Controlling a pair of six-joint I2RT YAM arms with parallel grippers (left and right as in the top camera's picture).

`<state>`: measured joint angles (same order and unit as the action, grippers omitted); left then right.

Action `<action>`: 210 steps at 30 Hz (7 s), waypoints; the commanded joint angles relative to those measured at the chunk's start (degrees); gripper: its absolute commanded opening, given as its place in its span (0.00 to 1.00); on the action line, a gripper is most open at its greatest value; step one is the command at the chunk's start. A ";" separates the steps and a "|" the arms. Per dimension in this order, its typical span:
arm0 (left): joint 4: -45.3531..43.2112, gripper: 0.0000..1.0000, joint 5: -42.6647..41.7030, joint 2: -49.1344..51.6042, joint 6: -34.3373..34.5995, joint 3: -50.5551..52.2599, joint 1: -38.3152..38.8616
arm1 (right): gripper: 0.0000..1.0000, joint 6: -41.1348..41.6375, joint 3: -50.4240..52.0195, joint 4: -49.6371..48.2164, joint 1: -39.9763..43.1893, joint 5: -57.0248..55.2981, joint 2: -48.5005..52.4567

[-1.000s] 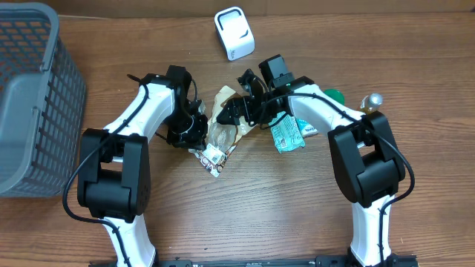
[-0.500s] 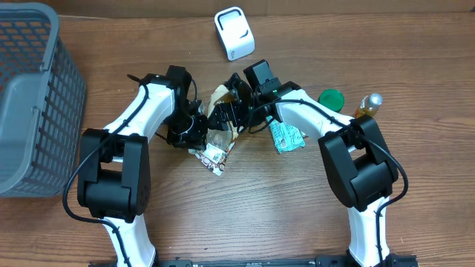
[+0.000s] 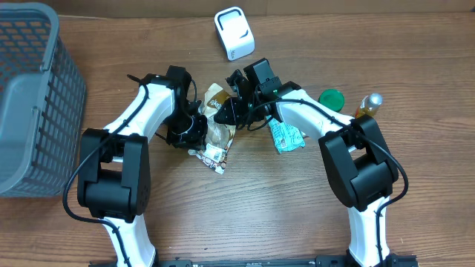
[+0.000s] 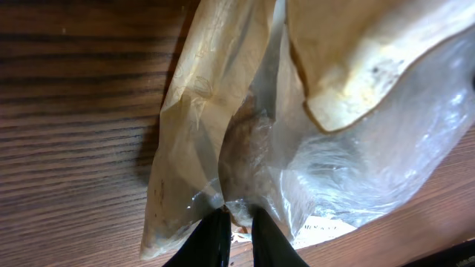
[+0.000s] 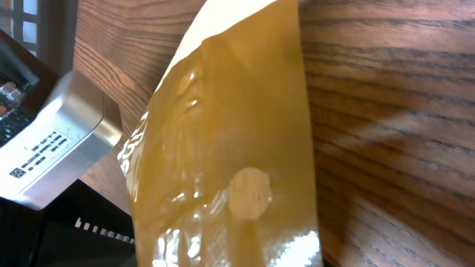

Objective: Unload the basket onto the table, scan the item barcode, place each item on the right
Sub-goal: 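Grasp the Pantree bag with both grippers and lift it slightly, then release the left gripper and hold the Pantree bag with the right gripper, then carry the Pantree bag up to the white scanner with the right gripper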

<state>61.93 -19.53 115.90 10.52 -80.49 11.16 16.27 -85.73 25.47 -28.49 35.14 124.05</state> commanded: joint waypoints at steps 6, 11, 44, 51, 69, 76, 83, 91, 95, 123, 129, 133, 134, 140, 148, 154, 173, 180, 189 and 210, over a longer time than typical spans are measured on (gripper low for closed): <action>-0.72 0.18 1.73 1.11 0.61 1.38 0.55 | 0.04 0.26 0.35 -0.31 -0.31 1.03 0.26; -0.72 0.18 1.99 1.11 0.61 1.38 0.55 | 0.04 0.26 0.35 -0.15 0.02 1.51 0.26; 18.69 1.00 16.96 1.09 2.36 -29.53 -14.21 | 0.04 -12.28 -0.66 7.87 8.31 17.03 -16.61; 17.57 0.99 16.98 1.07 2.34 -29.31 -18.21 | 0.04 -12.28 -0.61 8.72 8.48 17.00 -16.61; 16.87 0.99 16.98 1.07 2.34 -29.31 -18.27 | 0.04 -12.02 -0.59 8.70 8.48 17.00 -16.61; 16.87 1.00 16.98 1.07 2.34 -29.31 -18.27 | 0.04 -12.04 -0.59 8.70 8.48 17.00 -16.61; 16.87 1.00 16.98 1.07 2.34 -29.31 -18.27 | 0.04 -12.04 -0.59 8.63 8.48 16.98 -16.61; 16.87 1.00 16.98 1.07 2.34 -29.31 -18.27 | 0.04 -12.02 -0.59 7.85 8.48 17.88 -16.61; 16.87 0.99 16.98 1.07 2.34 -29.31 -18.27 | 0.04 -11.78 -0.63 5.31 8.44 18.95 -16.65; 16.87 1.00 16.98 1.07 2.34 -29.31 -18.27 | 0.04 -41.05 -23.21 -8.07 2.80 -21.38 -16.57; 16.87 1.00 16.98 1.07 2.34 -29.31 -18.27 | 0.04 -48.11 -22.97 -15.17 0.09 -29.18 -15.41; 16.87 1.00 16.98 1.07 2.34 -29.31 -18.27 | 0.04 -48.13 -22.97 -20.41 0.04 -32.63 -12.90; 16.87 1.00 16.98 1.07 2.34 -29.31 -18.27 | 0.04 -48.19 -22.97 -21.84 0.04 -33.16 -11.96; 16.87 1.00 16.98 1.09 2.34 -29.31 -18.27 | 0.04 -55.43 -22.99 -31.30 0.04 -33.16 -5.31; 16.87 1.00 16.98 1.07 2.34 -29.31 -18.27 | 0.04 -61.99 -22.99 -41.27 1.60 -37.00 5.27; 16.87 1.00 16.98 1.07 2.34 -29.31 -18.27 | 0.04 -61.96 -22.99 -45.57 2.12 -36.92 10.62; 16.87 0.99 16.98 1.07 2.34 -29.31 -18.27 | 0.04 -43.17 -22.99 -40.44 2.10 -34.82 12.61; 16.87 1.00 16.98 1.07 2.34 -29.31 -18.27 | 0.04 -33.09 -22.99 -39.34 2.10 -32.41 12.61; 16.87 1.00 16.98 1.09 2.34 -29.31 -18.27 | 0.04 -32.50 -22.99 -33.68 2.12 -32.44 12.61; 16.87 1.00 16.98 1.07 2.34 -29.31 -18.27 | 0.04 -8.61 -23.06 -8.76 3.50 -12.31 -3.37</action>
<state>78.83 -2.85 116.92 12.03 -109.34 -7.18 -0.56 -107.90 10.24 -24.77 13.50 126.08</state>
